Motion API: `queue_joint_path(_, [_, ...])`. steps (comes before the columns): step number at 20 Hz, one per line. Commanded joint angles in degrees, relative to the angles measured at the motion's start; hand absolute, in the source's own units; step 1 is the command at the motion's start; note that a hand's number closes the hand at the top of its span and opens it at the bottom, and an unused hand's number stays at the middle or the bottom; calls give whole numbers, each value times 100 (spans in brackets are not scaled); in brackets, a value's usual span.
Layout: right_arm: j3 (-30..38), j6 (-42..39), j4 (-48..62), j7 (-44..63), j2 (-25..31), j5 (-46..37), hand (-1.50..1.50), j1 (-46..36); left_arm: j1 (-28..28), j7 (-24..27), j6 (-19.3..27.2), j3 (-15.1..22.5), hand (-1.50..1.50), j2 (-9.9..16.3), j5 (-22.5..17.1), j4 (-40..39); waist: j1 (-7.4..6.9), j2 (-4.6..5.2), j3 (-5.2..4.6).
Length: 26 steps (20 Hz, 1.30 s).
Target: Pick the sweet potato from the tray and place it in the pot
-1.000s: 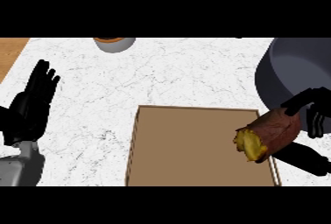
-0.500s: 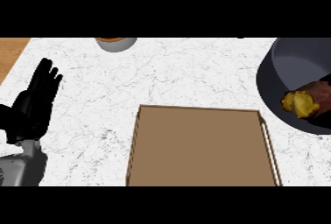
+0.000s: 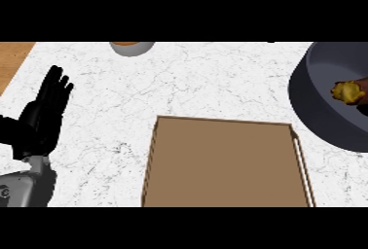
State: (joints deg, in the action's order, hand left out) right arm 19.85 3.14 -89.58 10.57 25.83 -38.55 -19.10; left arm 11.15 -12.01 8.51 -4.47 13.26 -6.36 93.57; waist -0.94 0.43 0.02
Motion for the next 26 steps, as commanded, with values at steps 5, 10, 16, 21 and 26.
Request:
queue_joint_path(5, [-15, 1431, 2905, -1100, 286, -1019, 150, -811, -190, -69, 45, 137, 0, -117, 128, 296, -75, -3, 6])
queue_joint_path(10, [236, 1409, 4708, -1684, 570, -712, 150, -1800, 294, 68, 172, 178, 0, -259, 322, -345, -36, 17, 6])
queue_joint_path(16, [646, 739, 5989, -2075, 625, -123, -150, -2250, 196, -190, -2, 78, 0, -117, 117, -16, -145, 42, 17])
queue_joint_path(21, [1030, 376, 6250, -2970, 335, 549, -150, -2354, 62, -64, -10, 10, 0, -109, 109, 98, -123, 23, 18])
queue_joint_path(26, [1869, 70, 6441, -3606, 482, 1481, -150, -2608, 361, -54, 126, 76, 0, -193, 266, -206, -73, 57, 25])
